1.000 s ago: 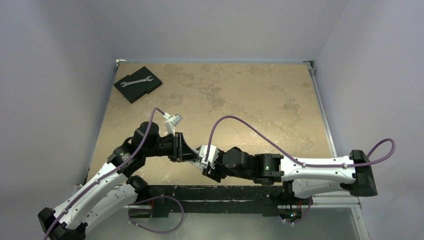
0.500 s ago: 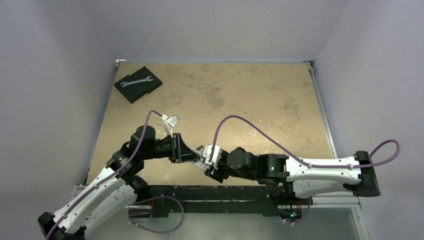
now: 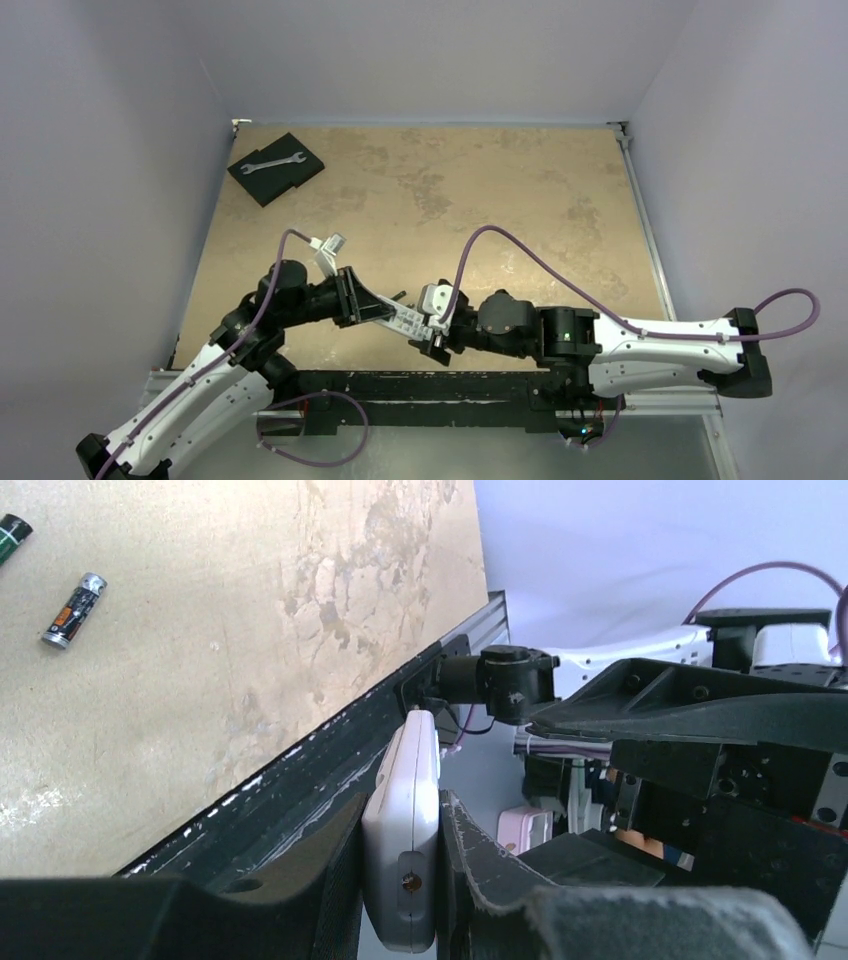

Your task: Load the batteries into the remote control

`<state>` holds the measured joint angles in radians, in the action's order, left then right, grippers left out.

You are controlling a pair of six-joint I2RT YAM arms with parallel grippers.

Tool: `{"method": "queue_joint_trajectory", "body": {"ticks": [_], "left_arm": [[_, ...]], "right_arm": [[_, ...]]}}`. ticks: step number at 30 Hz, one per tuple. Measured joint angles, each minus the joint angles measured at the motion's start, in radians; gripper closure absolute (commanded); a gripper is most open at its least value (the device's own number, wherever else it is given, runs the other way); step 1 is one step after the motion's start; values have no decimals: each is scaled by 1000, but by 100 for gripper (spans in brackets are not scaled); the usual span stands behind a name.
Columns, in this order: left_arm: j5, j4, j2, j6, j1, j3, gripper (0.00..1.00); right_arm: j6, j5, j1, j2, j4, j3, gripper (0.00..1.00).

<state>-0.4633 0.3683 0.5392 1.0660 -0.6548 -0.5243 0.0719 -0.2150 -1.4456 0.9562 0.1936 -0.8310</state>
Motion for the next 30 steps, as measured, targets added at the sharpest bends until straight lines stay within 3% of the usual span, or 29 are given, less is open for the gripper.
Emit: {"method": "queue_joint_trajectory", "body": {"ticks": [12, 19, 30], "left_arm": [[139, 39, -138, 201, 0, 58, 100], [240, 146, -167, 304, 0, 62, 100], [364, 267, -247, 413, 0, 35, 100]], "right_arm": [[87, -109, 0, 121, -24, -23, 28], [132, -171, -5, 137, -90, -23, 29], [229, -328, -112, 236, -203, -16, 28]]}}
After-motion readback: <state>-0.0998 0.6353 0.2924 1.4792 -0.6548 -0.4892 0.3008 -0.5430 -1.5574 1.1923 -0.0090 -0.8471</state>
